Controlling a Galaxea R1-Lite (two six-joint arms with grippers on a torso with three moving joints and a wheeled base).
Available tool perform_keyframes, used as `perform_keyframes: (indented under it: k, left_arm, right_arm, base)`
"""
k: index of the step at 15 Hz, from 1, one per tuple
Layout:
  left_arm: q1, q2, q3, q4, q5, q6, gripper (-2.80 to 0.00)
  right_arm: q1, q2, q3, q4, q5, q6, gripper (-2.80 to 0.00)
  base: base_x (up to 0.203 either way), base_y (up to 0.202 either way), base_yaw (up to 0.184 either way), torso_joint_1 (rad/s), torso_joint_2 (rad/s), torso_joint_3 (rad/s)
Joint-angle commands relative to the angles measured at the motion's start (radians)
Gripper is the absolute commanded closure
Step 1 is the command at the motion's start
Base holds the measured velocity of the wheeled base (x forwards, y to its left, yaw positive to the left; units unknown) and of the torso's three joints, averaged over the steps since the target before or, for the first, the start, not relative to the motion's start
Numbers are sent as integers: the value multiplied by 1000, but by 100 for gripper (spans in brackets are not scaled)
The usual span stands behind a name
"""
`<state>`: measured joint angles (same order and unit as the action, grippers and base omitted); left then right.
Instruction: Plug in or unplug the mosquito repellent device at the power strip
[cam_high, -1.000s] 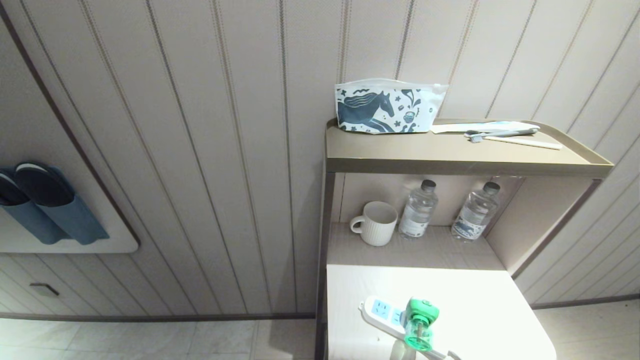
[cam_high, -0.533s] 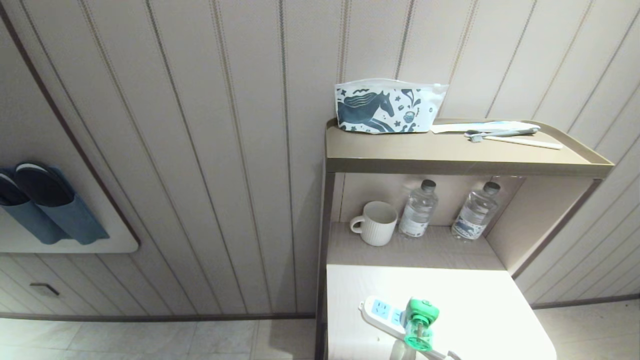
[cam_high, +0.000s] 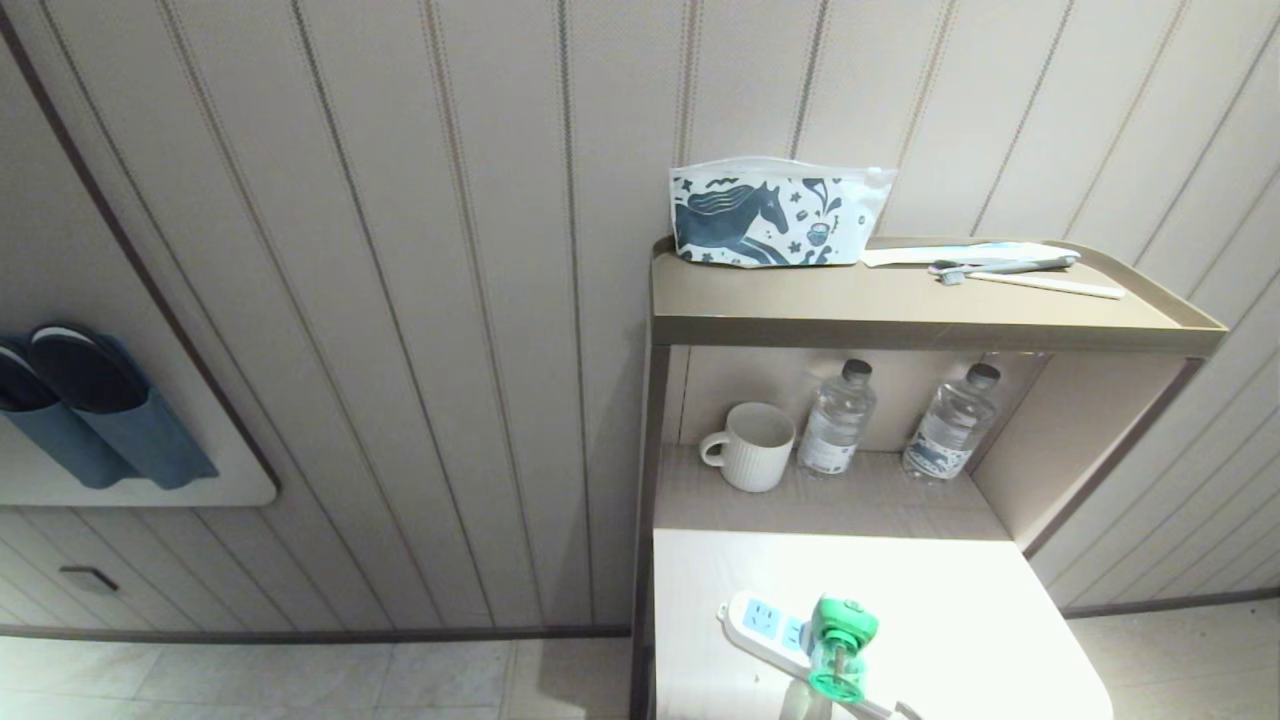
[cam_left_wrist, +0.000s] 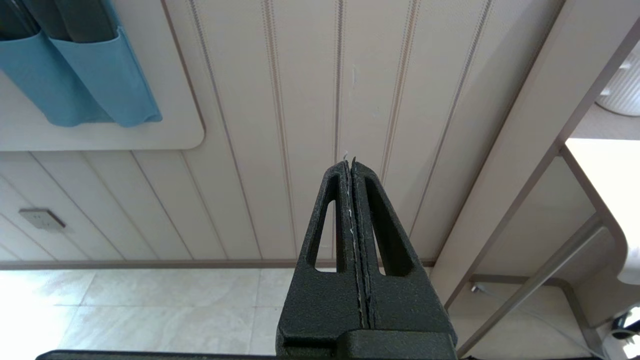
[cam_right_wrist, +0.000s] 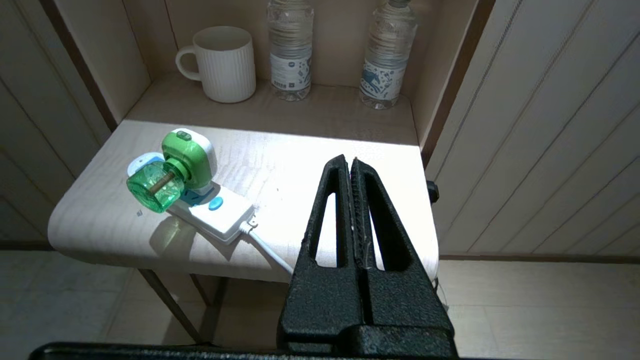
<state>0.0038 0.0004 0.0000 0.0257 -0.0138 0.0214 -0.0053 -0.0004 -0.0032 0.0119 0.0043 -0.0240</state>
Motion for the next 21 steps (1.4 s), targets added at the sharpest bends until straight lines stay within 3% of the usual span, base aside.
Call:
perform_keyframes:
  k: [1,21]
  left_arm:
    - [1,0,0,0,0,0,0]
    - [1,0,0,0,0,0,0]
  right_arm:
    - [-1,0,1,2,0,12,0]
    - [-1,2,3,0,-13,32,0]
  base:
    - [0,0,0,0,0,0]
    - [0,0,0,0,0,0]
